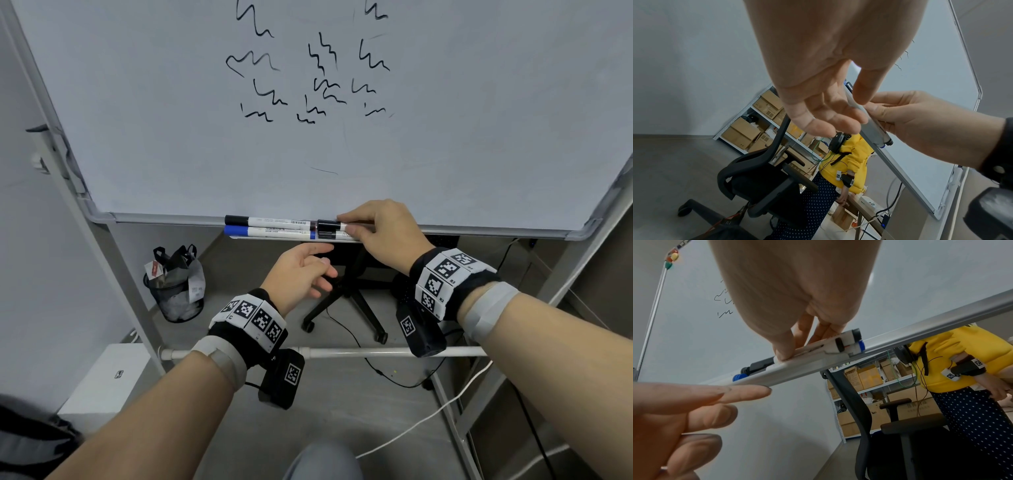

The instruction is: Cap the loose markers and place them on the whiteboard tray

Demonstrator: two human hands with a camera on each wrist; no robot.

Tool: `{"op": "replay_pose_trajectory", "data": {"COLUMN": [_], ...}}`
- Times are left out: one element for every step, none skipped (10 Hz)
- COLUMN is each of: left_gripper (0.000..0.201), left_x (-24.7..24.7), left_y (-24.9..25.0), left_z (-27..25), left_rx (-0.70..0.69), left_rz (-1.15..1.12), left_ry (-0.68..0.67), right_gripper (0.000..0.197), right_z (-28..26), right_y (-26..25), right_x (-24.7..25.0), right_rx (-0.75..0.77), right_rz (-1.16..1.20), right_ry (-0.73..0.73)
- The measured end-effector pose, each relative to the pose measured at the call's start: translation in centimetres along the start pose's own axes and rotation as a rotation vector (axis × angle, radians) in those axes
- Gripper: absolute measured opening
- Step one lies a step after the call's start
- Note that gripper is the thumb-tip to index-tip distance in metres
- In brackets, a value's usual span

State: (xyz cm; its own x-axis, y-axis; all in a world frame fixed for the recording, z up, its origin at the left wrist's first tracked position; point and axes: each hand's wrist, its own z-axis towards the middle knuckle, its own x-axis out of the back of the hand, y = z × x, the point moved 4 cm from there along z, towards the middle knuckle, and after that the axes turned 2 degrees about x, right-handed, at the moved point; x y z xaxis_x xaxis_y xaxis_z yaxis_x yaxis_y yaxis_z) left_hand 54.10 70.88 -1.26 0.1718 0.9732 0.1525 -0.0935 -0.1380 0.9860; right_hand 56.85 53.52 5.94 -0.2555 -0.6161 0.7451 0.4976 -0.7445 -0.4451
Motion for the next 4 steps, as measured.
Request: {"op": "replay_pose_trajectory", "data": {"left_gripper": [0.033, 0.032, 0.031, 0.027], "left_x": [-0.1, -0.1, -0.2, -0.3], "left_y": [0.0, 0.1, 0.0, 0.3], "left_z": [0.0, -0.2, -0.2, -0.4], "left_rx": [-0.002, -0.001, -0.003, -0.005], "left_rz": [0.0, 0.007, -0.005, -0.014], "left_ry": [-0.001, -0.005, -0.008, -0.014], "right_gripper": [0.024, 0.024, 0.022, 0.016], "right_z": [-0.2, -0.4, -0.4, -0.7], "right_y": [0.0, 0.0, -0.1, -1.0], "right_x": [0.4, 0.6, 1.1, 2.2], "right_rx": [-0.006, -0.02, -0.013, 0.006], "right_rz": [0.005, 0.019, 0.039, 0.064], "right_ry": [0.015, 0.031, 0.062, 0.146]}}
